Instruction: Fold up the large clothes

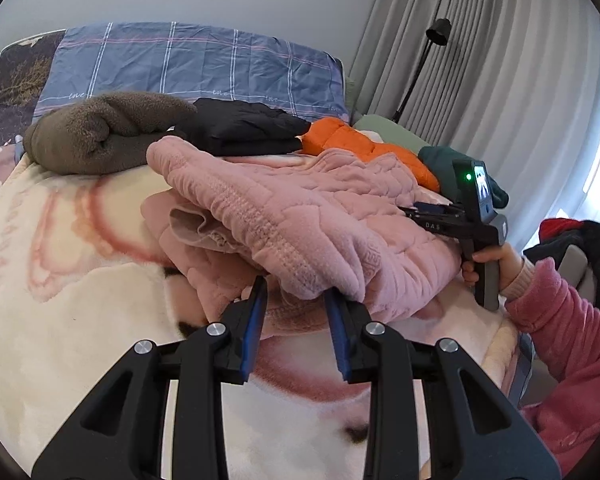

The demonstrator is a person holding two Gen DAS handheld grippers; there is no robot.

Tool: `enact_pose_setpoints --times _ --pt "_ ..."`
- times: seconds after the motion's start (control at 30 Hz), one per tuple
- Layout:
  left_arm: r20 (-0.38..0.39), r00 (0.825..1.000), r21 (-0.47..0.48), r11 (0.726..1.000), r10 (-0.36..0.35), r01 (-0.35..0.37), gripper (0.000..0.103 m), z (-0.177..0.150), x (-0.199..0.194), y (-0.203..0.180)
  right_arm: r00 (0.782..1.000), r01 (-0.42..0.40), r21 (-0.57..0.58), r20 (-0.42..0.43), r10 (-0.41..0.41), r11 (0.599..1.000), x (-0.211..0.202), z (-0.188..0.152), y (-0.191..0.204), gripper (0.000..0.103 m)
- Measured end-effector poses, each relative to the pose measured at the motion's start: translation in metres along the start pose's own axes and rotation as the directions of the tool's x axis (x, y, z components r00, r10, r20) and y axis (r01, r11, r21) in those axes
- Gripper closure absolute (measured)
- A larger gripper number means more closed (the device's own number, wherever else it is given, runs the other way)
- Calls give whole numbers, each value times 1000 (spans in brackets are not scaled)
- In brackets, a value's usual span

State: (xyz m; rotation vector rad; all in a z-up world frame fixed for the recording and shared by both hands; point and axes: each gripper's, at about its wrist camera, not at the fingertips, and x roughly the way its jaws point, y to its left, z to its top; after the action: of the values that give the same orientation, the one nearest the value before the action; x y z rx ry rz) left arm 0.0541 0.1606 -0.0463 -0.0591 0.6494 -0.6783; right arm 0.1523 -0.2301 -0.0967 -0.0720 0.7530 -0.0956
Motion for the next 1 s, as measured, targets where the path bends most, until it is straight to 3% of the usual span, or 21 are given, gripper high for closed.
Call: enact_pose_setpoints --times 0.07,0.2,0.3,0.47,0.7,0.73,0.77,0.83,0.93,1.0 --pt "-8 1000 16 1000 1 -1 72 -3 -3 0 1000 0 0 1 0 1000 0 0 0 44" --pt "-14 1000 23 1000 20 -19 60 -7 -9 4 1000 -1 1 1 1 1000 0 0 0 44" --pt "1 1000 2 1000 -5 5 56 -10 -16 10 1000 -2 1 2 2 1000 0 0 0 44" --pt "12 998 -28 998 -57 57 55 -7 -19 17 1000 -2 1 2 2 1000 0 0 0 44" --pt "-12 997 -7 997 -74 74 54 -9 -23 18 1000 -3 0 3 3 1000 0 0 0 44" --pt "-14 996 -5 996 -88 88 50 -11 -25 19 1000 -4 0 4 4 1000 0 0 0 44" --pt "-8 992 -5 992 -128 128 36 -13 -29 19 1000 -4 0 4 4 1000 0 0 0 44" --pt "29 981 12 981 -194 194 33 -14 -36 15 1000 -4 -2 4 4 1000 0 0 0 44" --pt "48 990 41 990 -135 133 26 -6 -30 8 1000 -4 -1 4 4 1000 0 0 0 44" --pt "-9 996 25 995 -92 92 26 1 -8 9 1000 -5 -1 4 5 1000 0 0 0 44"
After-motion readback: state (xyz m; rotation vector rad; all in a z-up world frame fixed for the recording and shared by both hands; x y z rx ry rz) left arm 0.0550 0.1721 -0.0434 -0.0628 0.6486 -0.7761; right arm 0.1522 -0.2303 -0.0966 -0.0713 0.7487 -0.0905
